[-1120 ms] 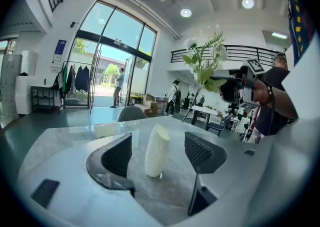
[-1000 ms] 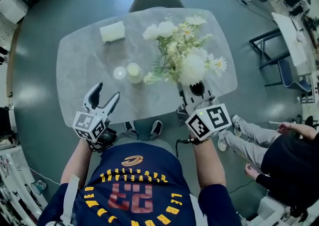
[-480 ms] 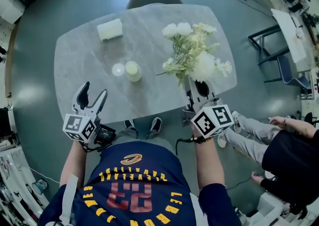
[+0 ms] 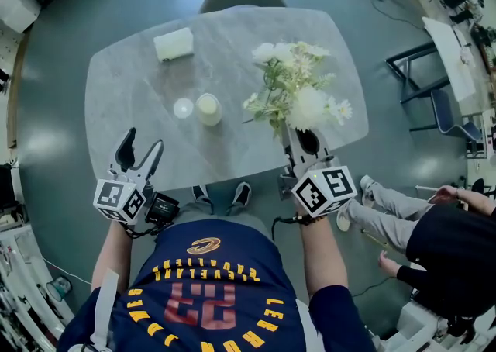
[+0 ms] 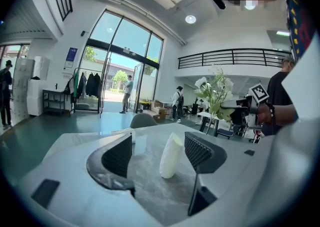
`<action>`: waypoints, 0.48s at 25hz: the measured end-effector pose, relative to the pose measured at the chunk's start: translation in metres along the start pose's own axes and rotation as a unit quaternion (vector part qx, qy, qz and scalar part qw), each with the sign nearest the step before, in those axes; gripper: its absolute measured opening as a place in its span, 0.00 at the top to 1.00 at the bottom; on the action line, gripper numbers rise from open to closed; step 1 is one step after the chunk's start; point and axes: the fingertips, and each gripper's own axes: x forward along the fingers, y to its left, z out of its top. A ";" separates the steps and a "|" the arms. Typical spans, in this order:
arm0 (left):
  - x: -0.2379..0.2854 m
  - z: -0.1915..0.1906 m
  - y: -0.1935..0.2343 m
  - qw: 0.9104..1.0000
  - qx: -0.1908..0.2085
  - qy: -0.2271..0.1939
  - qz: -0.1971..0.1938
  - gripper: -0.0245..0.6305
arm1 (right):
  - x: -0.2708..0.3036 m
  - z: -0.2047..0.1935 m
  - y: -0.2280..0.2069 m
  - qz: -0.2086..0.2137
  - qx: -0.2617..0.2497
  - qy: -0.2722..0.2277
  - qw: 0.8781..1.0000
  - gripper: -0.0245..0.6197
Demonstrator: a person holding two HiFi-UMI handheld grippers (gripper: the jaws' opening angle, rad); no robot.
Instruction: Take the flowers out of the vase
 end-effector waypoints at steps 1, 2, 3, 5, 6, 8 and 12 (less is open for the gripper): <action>0.000 0.000 -0.001 1.000 0.000 0.000 -0.001 0.45 | 0.001 -0.001 0.001 0.001 -0.001 0.001 1.000 0.95; 0.000 0.000 -0.002 1.000 0.000 -0.001 -0.003 0.45 | 0.001 -0.003 0.001 0.001 -0.002 0.001 1.000 0.95; 0.000 0.001 -0.003 1.000 -0.001 -0.001 -0.004 0.45 | 0.002 -0.003 0.001 0.001 -0.002 0.002 1.000 0.95; 0.001 0.003 -0.005 1.000 -0.001 -0.001 -0.006 0.45 | 0.002 -0.004 -0.002 0.001 0.002 0.005 1.000 0.95; 0.001 0.003 -0.006 1.000 -0.001 0.000 -0.006 0.45 | 0.002 -0.005 -0.003 0.001 0.005 0.007 1.000 0.95; 0.003 0.004 -0.007 1.000 -0.001 0.001 -0.006 0.45 | 0.002 -0.006 -0.006 0.000 0.009 0.010 1.000 0.95; 0.001 0.001 -0.004 1.000 -0.004 0.001 -0.004 0.45 | 0.001 -0.009 -0.009 -0.004 0.014 0.010 1.000 0.95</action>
